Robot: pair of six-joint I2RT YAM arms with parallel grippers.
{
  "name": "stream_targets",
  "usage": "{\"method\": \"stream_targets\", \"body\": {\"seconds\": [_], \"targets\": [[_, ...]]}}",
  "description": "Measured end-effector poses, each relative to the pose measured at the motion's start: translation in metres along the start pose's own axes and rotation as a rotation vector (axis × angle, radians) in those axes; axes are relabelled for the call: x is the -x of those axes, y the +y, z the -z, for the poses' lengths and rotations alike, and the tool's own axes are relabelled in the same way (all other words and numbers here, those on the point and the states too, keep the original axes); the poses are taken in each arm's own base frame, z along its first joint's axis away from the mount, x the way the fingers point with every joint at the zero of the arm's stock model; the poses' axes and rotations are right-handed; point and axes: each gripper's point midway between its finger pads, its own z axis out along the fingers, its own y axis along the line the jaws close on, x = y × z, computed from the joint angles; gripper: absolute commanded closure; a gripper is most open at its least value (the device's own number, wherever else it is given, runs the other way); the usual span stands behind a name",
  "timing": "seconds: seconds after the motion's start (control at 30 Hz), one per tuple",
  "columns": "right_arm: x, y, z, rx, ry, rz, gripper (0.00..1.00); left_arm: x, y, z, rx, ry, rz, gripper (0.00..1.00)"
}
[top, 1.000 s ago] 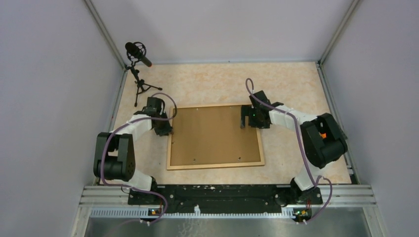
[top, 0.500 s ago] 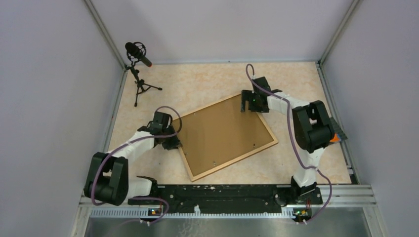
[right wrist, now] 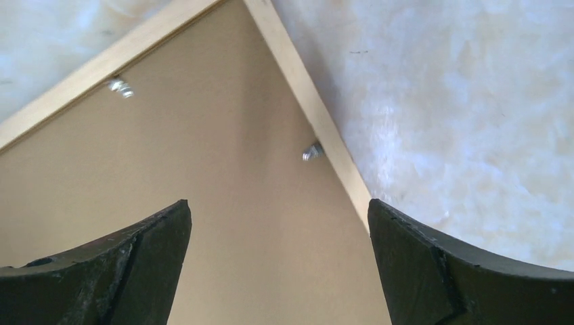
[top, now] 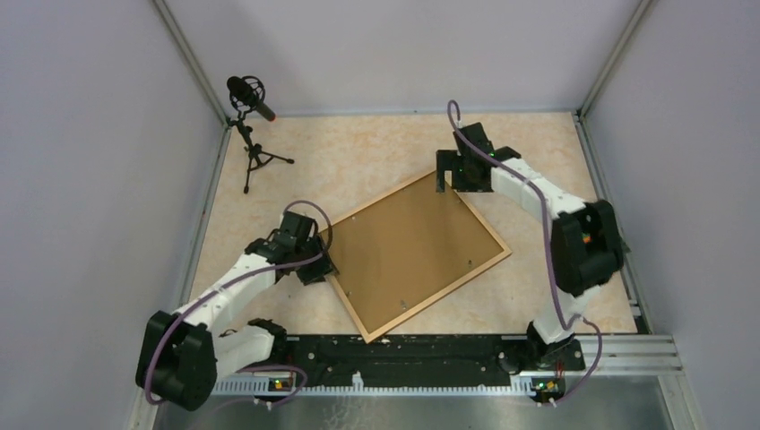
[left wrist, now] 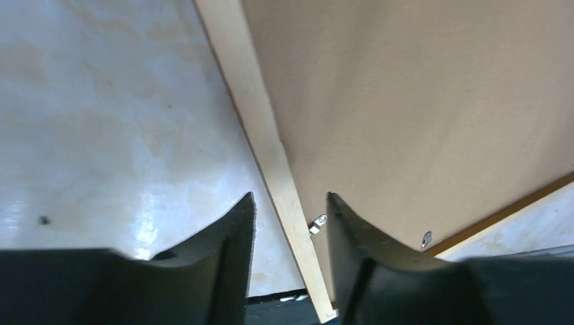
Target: Put the photo into the frame
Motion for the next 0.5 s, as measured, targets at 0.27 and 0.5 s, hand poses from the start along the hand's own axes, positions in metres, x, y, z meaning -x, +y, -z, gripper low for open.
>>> {"method": "stream_targets", "body": {"seconds": [0.27,0.5], "targets": [[-0.019,-0.007,0.094,0.086,-0.162,-0.171,0.01,0.055,-0.042,0.056,-0.136,-0.277,-0.151,0.1],[-0.115,-0.024,0.066,0.006,0.069,-0.344,0.02,0.067,-0.085,0.046,-0.275,-0.225,-0.295,0.06]]}}
